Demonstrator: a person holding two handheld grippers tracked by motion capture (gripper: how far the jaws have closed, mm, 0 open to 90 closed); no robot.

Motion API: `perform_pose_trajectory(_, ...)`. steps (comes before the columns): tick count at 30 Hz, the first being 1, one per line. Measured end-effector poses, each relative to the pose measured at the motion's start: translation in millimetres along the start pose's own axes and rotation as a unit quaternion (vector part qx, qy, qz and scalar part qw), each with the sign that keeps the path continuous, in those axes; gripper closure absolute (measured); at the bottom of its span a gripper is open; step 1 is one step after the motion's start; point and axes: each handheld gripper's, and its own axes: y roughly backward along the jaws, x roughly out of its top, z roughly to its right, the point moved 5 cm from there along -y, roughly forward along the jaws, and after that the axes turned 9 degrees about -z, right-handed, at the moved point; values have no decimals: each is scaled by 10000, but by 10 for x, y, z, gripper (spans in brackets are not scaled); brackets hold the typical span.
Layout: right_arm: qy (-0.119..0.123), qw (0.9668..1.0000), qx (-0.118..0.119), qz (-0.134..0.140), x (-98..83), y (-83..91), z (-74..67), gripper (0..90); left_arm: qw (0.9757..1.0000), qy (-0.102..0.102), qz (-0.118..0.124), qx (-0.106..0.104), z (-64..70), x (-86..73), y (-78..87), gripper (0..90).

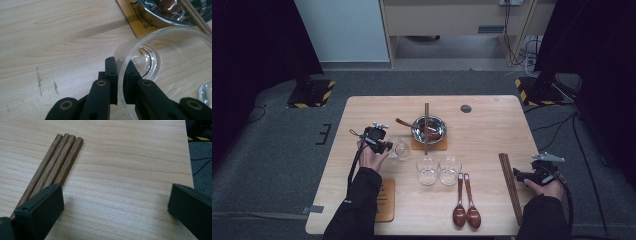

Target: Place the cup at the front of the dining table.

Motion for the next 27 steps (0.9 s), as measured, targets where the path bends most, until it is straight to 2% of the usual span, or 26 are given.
perform_pose_trajectory(4, 0, 10000, 1, -1, 0, 0, 0, 4, 10000, -18, -55, 33, -4, -7, -36, 844)
perform_pose_trajectory(10, 14, 10000, 1, -6, -1, 1, 2, 4, 10000, 77, 9, -27, -23, 12, -60, 843)
perform_pose_trajectory(17, 3, 10000, 0, -1, 0, 0, 0, 4, 9995, 167, 243, -112, -26, 50, -98, 829)
perform_pose_trajectory(27, 14, 10000, 0, -6, -1, 0, 2, 4, 9988, 143, 473, -56, -14, 96, -144, 812)
